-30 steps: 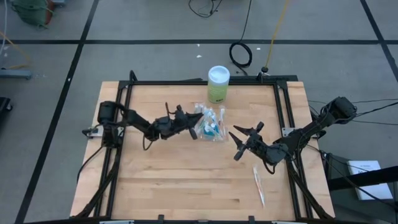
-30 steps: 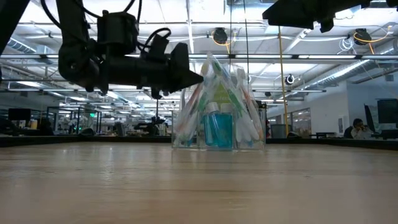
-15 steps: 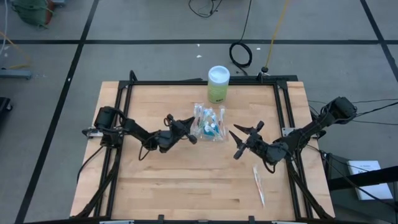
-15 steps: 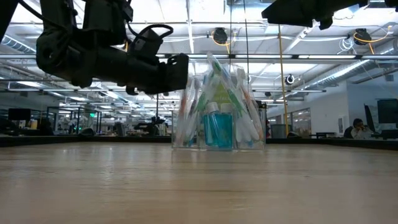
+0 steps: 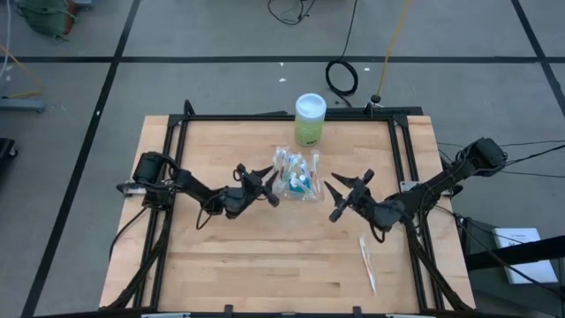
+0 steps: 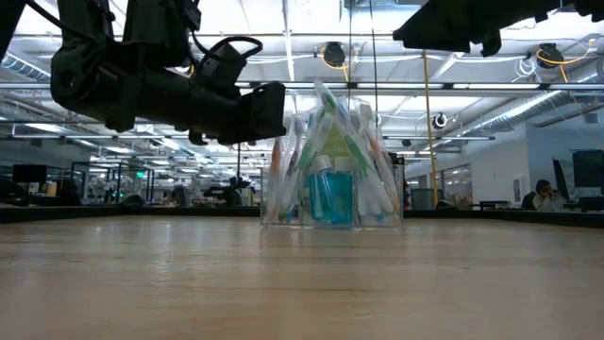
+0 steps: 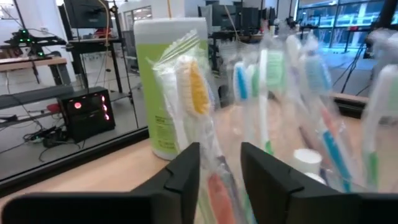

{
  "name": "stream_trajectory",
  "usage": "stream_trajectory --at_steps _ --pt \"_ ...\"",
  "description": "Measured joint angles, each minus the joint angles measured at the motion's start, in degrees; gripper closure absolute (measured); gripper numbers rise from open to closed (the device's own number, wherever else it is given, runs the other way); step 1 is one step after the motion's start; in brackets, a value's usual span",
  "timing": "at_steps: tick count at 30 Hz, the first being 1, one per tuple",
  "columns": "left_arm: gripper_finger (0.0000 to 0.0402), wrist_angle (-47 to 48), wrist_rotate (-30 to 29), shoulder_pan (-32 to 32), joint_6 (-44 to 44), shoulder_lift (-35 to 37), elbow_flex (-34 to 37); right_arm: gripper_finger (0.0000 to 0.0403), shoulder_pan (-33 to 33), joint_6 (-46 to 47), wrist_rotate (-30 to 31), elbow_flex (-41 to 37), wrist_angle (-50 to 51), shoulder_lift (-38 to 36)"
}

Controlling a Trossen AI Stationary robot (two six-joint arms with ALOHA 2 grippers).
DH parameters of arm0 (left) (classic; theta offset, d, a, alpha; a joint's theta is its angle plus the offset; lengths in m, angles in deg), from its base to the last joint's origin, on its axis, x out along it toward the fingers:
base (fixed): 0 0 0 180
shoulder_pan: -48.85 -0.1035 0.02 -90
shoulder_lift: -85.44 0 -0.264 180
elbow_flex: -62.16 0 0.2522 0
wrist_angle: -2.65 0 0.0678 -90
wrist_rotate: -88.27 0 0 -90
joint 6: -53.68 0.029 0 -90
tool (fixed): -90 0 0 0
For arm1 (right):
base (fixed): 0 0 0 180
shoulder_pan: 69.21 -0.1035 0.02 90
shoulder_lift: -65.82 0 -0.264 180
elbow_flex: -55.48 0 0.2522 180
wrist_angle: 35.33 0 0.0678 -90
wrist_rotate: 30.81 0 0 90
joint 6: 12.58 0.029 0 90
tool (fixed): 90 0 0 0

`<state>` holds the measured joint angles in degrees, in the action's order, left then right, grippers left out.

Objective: Pick & Place toothbrushing station
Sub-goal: Put the orange toothbrush into the transparent organizer

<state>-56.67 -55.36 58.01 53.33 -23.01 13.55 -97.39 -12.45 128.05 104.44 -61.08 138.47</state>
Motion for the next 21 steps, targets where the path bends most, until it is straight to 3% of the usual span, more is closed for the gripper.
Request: stream_trajectory --at_steps 6,13,16,21 --pt "0.0232 4.93 1.17 0.88 -3.44 6.21 0.26 0.0261 -1.82 1.03 -0.1 0.0 5.68 0.01" --pt "0.0203 21.15 1.17 -0.02 -1.04 18.05 0.24 0.0261 -8.27 7.86 -0.45 0.37 7.03 1.13" --pt "0.0202 24.59 1.08 -1.13 -1.47 21.26 0.22 0.0261 -8.46 15.29 -5.81 1.47 11.77 2.53" --pt "0.0201 24.61 1.11 -3.23 -1.63 22.38 0.2 0.0261 -4.87 34.41 -21.67 1.55 21.9 4.4"
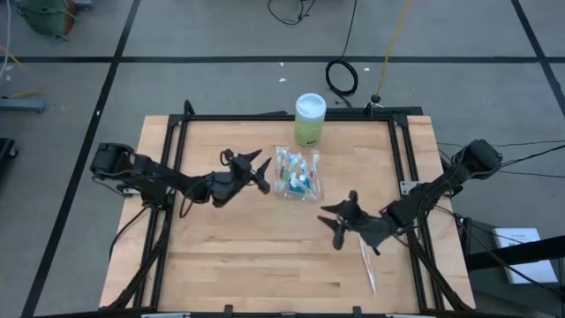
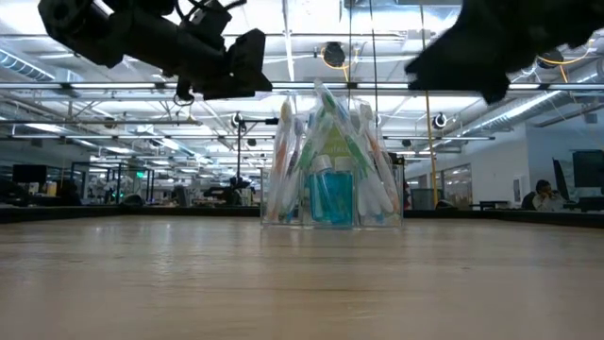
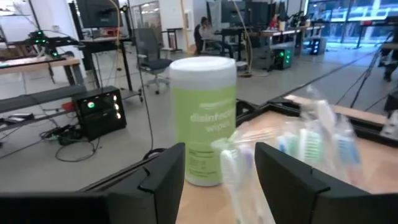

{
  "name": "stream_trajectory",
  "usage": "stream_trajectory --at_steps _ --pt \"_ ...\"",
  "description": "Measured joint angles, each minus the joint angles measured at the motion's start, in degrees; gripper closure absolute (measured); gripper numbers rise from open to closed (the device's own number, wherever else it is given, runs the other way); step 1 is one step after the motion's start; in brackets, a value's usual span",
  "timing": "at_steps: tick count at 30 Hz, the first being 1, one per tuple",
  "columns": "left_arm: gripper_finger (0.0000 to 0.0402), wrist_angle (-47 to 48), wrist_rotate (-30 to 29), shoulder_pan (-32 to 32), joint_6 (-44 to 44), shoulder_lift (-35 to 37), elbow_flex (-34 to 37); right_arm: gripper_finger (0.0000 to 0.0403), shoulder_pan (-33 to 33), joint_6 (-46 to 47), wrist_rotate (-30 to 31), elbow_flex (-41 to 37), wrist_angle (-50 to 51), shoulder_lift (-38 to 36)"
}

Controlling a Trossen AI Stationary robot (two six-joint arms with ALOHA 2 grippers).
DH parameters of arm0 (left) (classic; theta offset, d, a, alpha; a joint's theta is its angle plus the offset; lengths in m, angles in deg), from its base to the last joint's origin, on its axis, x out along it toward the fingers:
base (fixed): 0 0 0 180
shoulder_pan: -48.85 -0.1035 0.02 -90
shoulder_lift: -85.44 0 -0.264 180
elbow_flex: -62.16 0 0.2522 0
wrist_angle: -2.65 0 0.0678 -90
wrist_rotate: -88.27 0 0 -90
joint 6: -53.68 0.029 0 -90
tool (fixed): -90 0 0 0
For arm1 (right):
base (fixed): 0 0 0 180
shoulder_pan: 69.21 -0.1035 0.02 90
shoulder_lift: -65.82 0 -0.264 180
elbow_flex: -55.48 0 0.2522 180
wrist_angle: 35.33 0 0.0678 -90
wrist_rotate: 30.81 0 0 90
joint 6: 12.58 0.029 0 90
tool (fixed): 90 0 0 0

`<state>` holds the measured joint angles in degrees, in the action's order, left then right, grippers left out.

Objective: Pick & Place toothbrushing station
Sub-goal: Put the orange toothbrush into the transparent organizer

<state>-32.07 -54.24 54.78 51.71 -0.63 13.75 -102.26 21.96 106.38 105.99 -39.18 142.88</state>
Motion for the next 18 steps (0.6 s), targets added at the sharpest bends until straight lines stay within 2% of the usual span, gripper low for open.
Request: stream_trajectory --at_steps 4,7,12,16,18 --pt "0.0201 0.95 1.04 -1.78 -0.33 -0.13 0.0 0.0261 1.46 14.21 -17.41 0.01 5.45 2.11" --pt "0.0201 2.09 2.53 -2.99 -0.77 -0.35 0.04 0.0261 1.09 22.95 -28.76 0.01 5.53 2.4" --pt "0.0201 1.97 5.25 -5.33 -1.05 -0.28 0.02 0.0261 -2.89 44.62 -41.7 0.06 8.96 2.16" --pt "0.0201 2.01 8.02 -6.86 -1.44 -0.28 0.02 0.0261 -6.6 63.51 -55.33 0.07 15.15 2.16" --pt "0.0201 2.1 9.71 -7.41 -1.58 -0.28 0.02 0.0261 -8.24 71.0 -59.82 0.07 18.16 2.13"
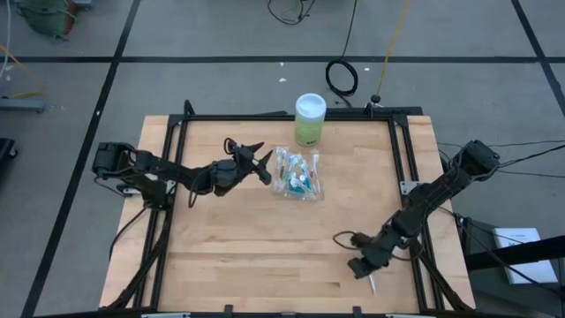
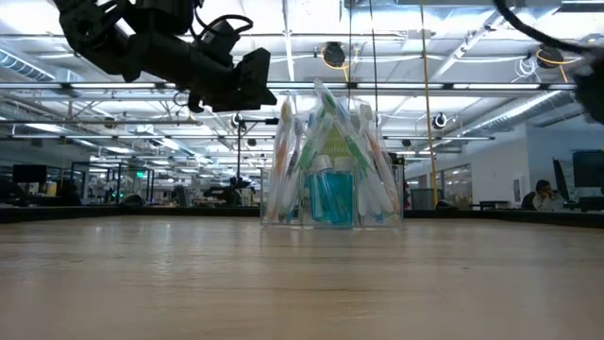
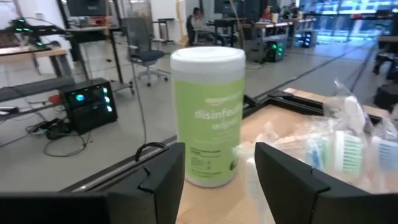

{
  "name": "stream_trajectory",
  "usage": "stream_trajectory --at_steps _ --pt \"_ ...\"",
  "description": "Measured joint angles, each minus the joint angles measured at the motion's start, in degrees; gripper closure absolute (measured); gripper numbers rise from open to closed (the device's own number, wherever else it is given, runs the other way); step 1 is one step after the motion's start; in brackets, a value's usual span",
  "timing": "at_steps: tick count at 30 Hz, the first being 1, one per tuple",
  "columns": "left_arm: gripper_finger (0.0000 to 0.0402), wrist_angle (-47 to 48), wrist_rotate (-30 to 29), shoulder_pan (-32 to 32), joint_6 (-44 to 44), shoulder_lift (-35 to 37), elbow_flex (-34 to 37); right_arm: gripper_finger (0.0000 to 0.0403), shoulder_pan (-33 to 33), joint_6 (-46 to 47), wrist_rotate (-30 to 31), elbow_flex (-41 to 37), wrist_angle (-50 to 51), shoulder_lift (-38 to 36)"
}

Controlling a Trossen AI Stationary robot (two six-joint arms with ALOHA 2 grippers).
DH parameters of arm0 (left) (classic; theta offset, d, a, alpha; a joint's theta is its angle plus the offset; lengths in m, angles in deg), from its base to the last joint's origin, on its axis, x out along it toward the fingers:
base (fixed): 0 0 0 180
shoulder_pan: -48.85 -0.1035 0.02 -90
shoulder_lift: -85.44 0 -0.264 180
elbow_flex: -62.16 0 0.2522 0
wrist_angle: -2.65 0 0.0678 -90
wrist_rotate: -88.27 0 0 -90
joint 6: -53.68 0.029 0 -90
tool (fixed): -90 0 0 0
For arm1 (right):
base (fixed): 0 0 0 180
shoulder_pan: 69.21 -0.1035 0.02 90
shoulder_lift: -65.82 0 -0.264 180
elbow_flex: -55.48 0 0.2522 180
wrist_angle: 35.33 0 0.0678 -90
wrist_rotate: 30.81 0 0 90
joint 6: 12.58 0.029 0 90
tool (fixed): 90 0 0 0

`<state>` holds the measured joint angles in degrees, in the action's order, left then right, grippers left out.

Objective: Pick & Place toothbrushing station
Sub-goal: Put the orange toothbrush into the transparent organizer

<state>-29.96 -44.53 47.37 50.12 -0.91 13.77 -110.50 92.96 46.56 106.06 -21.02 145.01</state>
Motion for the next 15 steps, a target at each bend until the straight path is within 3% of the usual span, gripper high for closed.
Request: stream_trajectory --at_steps 6,12,15 --pt "0.0201 2.7 3.02 -1.27 -1.63 0.0 0.0 0.0261 -1.62 11.71 -8.46 -0.02 10.49 0.01" --pt "0.0201 6.63 4.41 -1.61 -5.63 0.0 0.0 0.0261 0.56 7.9 -7.75 -0.02 17.67 -0.01" --pt "0.0201 7.64 4.44 -1.61 -6.97 0.0 0.0 0.0261 1.78 4.4 -3.67 -0.04 18.59 0.01"
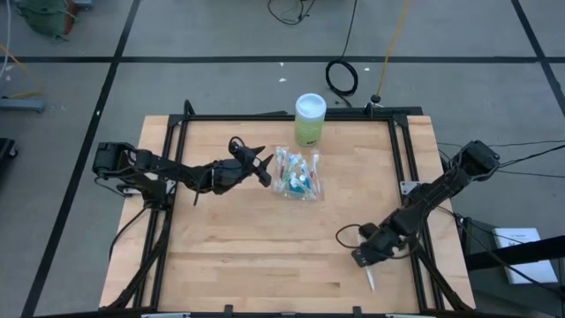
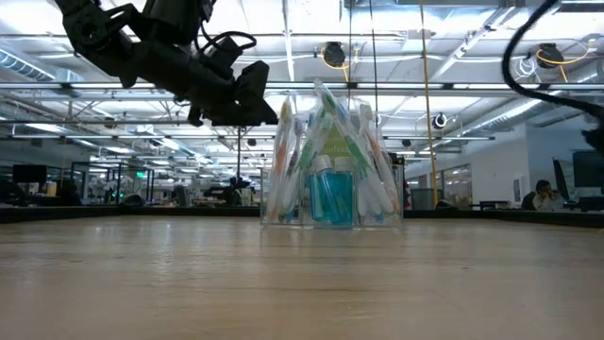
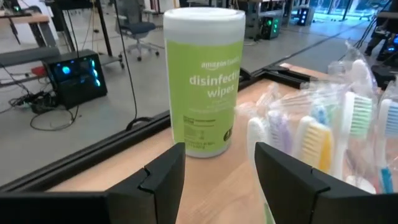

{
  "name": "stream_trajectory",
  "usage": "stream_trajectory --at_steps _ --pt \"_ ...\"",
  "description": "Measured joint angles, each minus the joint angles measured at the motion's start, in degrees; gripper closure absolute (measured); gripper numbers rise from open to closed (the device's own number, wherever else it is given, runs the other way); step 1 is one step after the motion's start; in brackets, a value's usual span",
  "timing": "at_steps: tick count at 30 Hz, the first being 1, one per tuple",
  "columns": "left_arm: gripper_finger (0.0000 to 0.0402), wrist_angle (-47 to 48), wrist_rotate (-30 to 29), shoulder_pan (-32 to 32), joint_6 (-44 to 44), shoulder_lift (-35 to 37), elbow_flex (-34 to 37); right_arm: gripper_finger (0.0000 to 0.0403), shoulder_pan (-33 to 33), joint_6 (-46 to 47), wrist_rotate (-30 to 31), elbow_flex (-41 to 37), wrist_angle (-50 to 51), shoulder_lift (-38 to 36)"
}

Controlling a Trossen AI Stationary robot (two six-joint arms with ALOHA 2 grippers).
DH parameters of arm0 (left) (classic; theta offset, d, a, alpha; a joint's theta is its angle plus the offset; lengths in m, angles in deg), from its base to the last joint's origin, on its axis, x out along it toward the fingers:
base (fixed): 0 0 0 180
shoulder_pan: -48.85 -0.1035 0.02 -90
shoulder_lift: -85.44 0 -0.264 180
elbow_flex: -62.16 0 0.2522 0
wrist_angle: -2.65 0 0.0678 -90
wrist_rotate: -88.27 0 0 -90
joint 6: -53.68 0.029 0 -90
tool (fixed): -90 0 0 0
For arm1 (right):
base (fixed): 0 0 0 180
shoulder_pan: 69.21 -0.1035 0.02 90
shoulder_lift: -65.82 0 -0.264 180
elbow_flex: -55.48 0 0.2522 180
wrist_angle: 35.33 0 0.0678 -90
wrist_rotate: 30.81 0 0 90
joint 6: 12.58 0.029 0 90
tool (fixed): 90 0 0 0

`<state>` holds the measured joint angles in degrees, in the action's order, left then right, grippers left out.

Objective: Pick & Place toothbrushing station
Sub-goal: Put the orange toothbrush into the transparent organizer

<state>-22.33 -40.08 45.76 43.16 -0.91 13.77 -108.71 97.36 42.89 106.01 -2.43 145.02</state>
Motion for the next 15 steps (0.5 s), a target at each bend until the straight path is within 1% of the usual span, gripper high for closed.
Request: stream_trajectory --at_steps 4,7,9,12,15 --pt "0.0201 0.19 -0.01 0.12 -0.53 0.0 0.0 0.0261 1.27 -4.22 5.42 0.0 -1.0 0.0" --pt "0.0201 0.21 0.04 0.17 -0.77 0.0 0.0 0.0261 1.66 -6.06 7.64 0.0 0.19 -0.02" --pt "0.0201 0.19 0.88 0.17 -1.18 0.0 0.0 0.0261 1.79 -8.1 9.68 0.02 0.97 -0.02" --pt "0.0201 0.34 2.03 0.17 -1.24 0.0 0.0 0.0262 1.76 -10.9 14.57 0.02 1.52 0.17" --pt "0.0201 0.52 3.1 0.17 -1.24 0.0 0.0 0.0272 1.88 -13.16 16.63 0.04 2.21 0.31"
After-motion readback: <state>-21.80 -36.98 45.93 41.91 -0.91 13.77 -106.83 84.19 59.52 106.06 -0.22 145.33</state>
